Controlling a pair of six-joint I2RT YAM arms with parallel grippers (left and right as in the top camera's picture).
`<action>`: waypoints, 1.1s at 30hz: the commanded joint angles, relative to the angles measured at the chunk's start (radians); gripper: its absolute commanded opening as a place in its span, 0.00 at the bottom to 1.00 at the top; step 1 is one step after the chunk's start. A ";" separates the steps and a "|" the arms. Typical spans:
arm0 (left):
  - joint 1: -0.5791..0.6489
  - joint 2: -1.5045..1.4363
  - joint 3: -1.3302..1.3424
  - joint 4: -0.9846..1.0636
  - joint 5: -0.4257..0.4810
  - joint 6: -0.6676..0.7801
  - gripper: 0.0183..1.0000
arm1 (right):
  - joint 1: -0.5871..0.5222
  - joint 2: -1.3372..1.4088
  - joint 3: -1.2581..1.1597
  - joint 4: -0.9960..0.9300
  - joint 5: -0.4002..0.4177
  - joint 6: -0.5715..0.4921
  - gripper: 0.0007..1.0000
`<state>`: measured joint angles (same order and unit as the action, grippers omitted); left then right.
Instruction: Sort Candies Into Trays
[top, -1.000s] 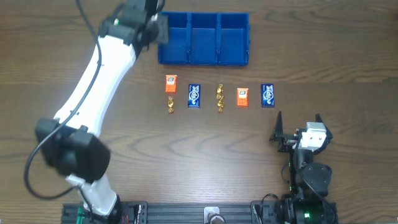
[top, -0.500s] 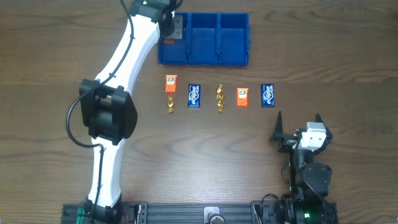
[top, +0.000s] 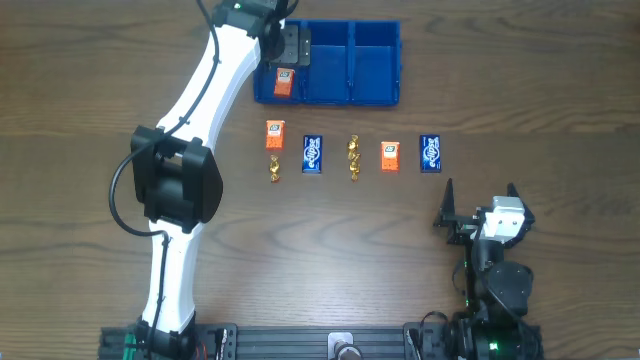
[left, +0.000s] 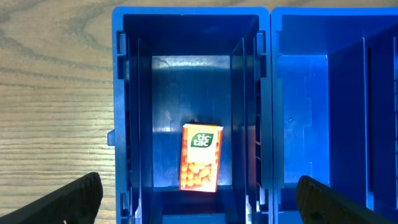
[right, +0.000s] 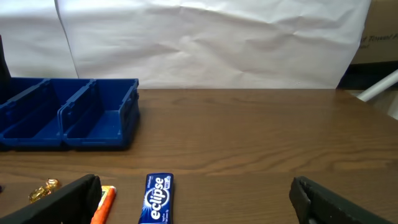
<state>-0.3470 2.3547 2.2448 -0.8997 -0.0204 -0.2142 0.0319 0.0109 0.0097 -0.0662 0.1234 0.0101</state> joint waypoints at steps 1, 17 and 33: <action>-0.003 -0.051 0.029 -0.042 0.004 -0.054 1.00 | -0.006 -0.006 -0.002 -0.004 -0.002 -0.011 1.00; -0.056 -0.342 -0.512 -0.066 0.022 -0.165 0.94 | -0.006 -0.006 -0.002 -0.004 -0.002 -0.011 1.00; -0.061 -0.251 -0.724 0.158 0.039 -0.206 0.95 | -0.006 -0.006 -0.002 -0.004 -0.002 -0.011 1.00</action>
<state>-0.4076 2.0548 1.5188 -0.7570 0.0216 -0.4080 0.0319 0.0109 0.0101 -0.0662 0.1234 0.0101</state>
